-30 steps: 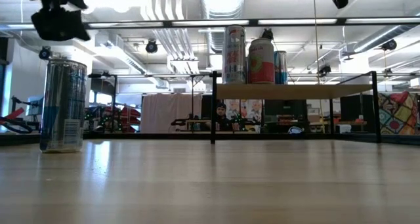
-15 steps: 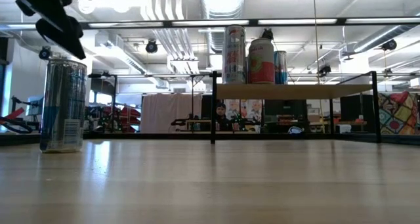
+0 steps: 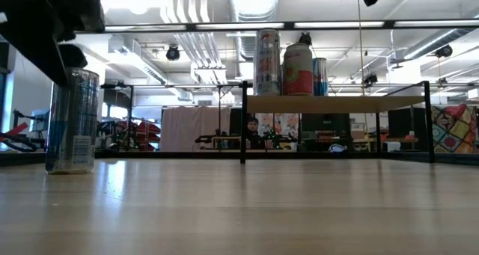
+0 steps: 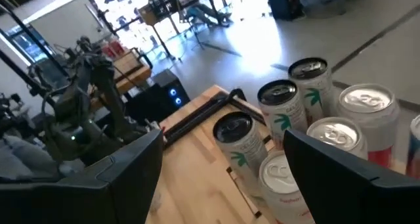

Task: Place canned beverage on shelf
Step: Put the top blue soda can aligned with the other blue soda can on the shelf

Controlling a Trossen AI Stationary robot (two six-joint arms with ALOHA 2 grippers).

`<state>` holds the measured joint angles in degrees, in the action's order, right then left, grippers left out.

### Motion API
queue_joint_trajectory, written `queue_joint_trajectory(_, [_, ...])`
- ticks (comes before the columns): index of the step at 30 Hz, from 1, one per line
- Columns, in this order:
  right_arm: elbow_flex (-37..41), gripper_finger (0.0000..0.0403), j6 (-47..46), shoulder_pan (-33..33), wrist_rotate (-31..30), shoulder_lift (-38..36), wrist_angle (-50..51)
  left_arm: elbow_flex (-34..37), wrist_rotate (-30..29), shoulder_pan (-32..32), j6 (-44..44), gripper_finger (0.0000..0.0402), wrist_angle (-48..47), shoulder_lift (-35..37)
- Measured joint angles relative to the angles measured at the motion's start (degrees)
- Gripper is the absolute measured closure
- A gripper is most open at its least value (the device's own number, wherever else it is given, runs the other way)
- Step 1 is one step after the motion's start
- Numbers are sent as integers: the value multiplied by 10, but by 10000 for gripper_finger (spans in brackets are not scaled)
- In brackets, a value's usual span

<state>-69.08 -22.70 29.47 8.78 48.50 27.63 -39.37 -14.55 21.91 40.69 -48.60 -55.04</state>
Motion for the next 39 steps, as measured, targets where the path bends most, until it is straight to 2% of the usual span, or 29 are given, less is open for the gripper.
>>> queue_joint_trajectory(5, [1,106,1,0,0,23,3,11,-24,0,6,75,32,-24])
queue_joint_trajectory(14, [0,130,50,-23,7,35,-31,-4,-45,-5,31,207,35,-48])
queue_joint_trajectory(16, [0,131,58,-34,21,36,-53,-14,-54,-13,55,222,33,-47])
queue_joint_trajectory(20, [-1,131,58,-51,130,66,-83,-54,-75,-42,64,219,29,-43])
queue_joint_trajectory(23, [-1,131,58,-79,158,102,-90,-100,-76,-79,62,191,17,-45])
queue_joint_trajectory(26, [1,131,61,-115,132,139,-93,-152,-77,-119,65,173,18,-54])
queue_joint_trajectory(31, [0,131,89,-177,68,184,-114,-241,-72,-169,65,176,8,-93])
queue_joint_trajectory(34, [0,131,103,-206,27,205,-116,-297,-70,-181,58,181,-8,-128])
queue_joint_trajectory(39, [0,131,104,-224,14,235,-142,-397,-62,-187,31,181,-36,-196])
